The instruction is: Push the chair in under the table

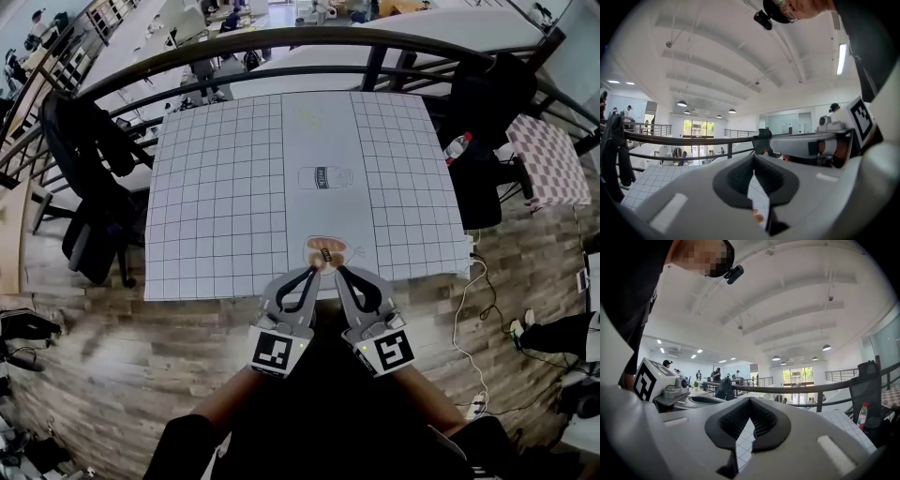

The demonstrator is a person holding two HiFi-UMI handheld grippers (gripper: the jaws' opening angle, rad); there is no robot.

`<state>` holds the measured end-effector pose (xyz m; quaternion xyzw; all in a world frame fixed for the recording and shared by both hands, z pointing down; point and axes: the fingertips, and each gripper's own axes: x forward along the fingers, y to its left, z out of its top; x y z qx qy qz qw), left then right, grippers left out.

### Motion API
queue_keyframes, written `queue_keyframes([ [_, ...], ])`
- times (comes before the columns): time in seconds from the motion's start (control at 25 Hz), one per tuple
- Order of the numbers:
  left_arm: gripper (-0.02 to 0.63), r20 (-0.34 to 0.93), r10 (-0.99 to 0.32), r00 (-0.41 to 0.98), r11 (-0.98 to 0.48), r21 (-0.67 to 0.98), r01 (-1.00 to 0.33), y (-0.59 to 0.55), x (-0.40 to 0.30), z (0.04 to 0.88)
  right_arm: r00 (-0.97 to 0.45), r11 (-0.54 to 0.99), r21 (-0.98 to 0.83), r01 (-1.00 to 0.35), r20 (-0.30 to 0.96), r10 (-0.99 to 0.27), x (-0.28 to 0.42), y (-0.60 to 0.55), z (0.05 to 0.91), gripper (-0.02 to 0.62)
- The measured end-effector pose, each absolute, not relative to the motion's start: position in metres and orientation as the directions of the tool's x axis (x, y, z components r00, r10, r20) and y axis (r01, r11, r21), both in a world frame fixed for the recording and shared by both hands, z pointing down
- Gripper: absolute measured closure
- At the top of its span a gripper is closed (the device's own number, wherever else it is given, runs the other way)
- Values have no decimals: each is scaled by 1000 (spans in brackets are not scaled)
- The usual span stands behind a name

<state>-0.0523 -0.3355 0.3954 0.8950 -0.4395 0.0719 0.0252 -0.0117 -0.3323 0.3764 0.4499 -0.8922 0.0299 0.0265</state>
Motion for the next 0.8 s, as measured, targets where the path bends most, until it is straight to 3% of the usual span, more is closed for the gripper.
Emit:
queue_keyframes([
  [0.8, 595, 137, -769, 625, -632, -15, -775, -326, -36, 400, -566, 567, 14, -823, 56, -823, 1, -324, 378, 597],
])
